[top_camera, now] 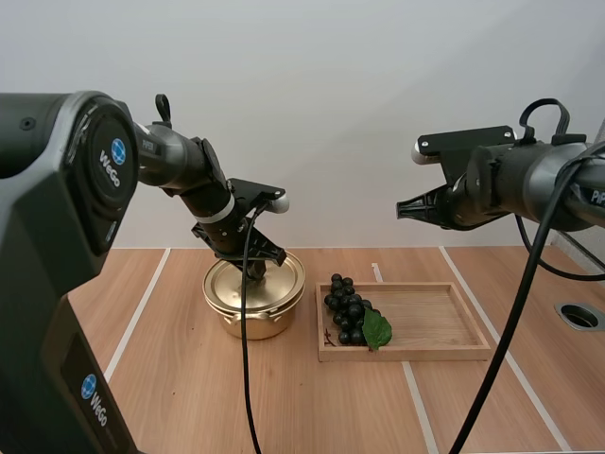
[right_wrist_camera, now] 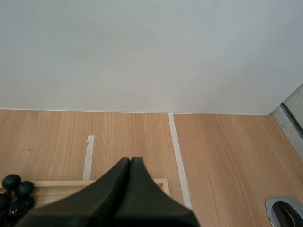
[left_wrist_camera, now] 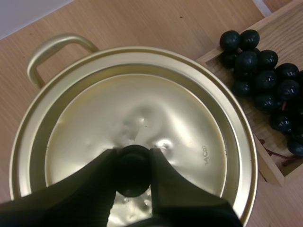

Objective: Open the pot, put the pineapple inside, and close it

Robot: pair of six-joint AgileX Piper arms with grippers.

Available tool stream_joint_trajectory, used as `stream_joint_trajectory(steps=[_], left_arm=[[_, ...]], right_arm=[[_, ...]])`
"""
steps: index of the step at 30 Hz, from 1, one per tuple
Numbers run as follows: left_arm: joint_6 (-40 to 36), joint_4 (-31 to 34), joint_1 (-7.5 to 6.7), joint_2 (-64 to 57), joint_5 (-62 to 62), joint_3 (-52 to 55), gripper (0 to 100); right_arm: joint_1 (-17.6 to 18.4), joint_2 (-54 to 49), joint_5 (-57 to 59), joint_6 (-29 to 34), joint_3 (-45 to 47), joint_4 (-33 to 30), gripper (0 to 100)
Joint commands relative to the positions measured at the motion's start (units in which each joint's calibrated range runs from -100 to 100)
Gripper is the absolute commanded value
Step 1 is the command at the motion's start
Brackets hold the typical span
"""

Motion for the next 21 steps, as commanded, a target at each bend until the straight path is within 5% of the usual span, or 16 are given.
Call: stream_joint_trajectory(steps=[1, 14, 18, 21], left_arm=[[-0.27, 0.34, -0.08, 1.37, -0.57, 0.36, 0], [-0.2, 0.96, -0.08, 2.76, -1.62, 0.36, 3], [-0.2, 1.1, -0.08, 2.76, -1.8, 0.36, 38], [-0.2, 1.1, -0.08, 2.76, -1.8, 0.36, 78]], right_arm=[[-0.19, -0.62, -1.07, -0.39, 0.29, -0.3, 0], [-0.19, -0.62, -1.07, -0.76, 0.29, -0.3, 0], [-0.19, -0.62, -1.07, -0.76, 0.29, -0.3, 0], [-0.19, -0.62, -1.07, -0.76, 0.29, -0.3, 0]])
